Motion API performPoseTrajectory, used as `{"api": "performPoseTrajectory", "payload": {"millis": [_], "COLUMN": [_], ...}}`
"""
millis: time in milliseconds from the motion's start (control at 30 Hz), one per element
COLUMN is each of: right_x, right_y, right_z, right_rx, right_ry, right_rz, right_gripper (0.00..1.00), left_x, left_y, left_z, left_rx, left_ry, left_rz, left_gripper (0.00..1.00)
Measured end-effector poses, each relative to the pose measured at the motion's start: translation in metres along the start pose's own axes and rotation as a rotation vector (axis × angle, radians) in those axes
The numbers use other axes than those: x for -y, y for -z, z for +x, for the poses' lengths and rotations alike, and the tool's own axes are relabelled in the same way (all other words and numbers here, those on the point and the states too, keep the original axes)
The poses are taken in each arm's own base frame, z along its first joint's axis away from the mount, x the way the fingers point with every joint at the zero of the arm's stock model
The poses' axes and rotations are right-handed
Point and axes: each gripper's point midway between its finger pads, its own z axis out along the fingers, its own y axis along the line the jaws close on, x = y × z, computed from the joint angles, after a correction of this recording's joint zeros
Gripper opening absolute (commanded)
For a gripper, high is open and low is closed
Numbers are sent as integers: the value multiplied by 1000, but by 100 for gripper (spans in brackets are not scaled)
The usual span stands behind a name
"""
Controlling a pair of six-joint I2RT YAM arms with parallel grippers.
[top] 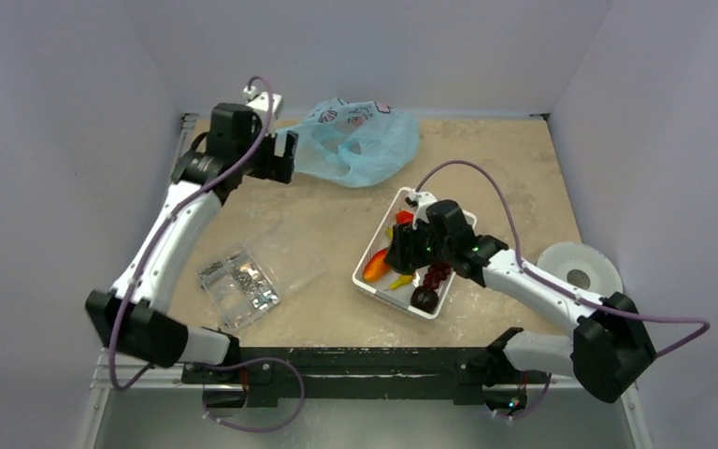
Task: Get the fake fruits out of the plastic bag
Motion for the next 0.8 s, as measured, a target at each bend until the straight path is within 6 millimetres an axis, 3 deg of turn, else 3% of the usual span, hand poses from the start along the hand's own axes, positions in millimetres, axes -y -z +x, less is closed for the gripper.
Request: {"api": "performPoseTrajectory", "payload": {"millis": [100, 200, 333, 433, 567, 800], "right_x": [-14, -18, -11, -9, -5, -2], "right_y": [-4, -3, -1, -2, -7, 1], "right_z": [18, 29, 38, 42, 51, 50], "right_rx": [-57, -86, -96, -114, -150, -152], "right_ry": [37, 51, 51, 48, 44, 55], "right_rz": [-14, -7, 23, 27, 42, 59], "right_gripper": [2, 11, 22, 34, 65, 90], "left_x": [7, 19, 32, 42, 52, 60], "left_y": [50, 99, 141, 161, 177, 191], "left_z": [-4, 7, 29, 40, 53, 59], "left_rx": [101, 190, 250, 271, 288, 303], "left_ry": [67, 125, 195, 241, 290, 330], "left_rz": [43, 109, 181, 237, 296, 345], "left_gripper": [96, 96, 96, 96, 98, 99]}}
